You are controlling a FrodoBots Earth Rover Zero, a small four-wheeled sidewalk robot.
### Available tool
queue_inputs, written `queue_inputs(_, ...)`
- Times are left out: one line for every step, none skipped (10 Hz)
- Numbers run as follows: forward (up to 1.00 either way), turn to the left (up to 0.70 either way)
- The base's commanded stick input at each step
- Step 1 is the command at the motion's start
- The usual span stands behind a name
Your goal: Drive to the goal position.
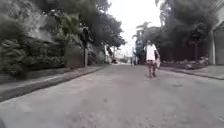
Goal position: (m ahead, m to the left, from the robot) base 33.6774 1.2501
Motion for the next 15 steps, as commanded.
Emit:
queue_inputs(1.0,-0.4)
queue_inputs(1.0,0.0)
queue_inputs(1.0,0.0)
queue_inputs(1.0,0.0)
queue_inputs(1.0,0.0)
queue_inputs(1.0,0.0)
queue_inputs(1.0,0.0)
queue_inputs(1.0,0.0)
queue_inputs(1.0,0.0)
queue_inputs(1.0,0.0)
queue_inputs(1.0,0.0)
queue_inputs(1.0,0.0)
queue_inputs(1.0,0.0)
queue_inputs(1.0,0.0)
queue_inputs(1.0,0.0)
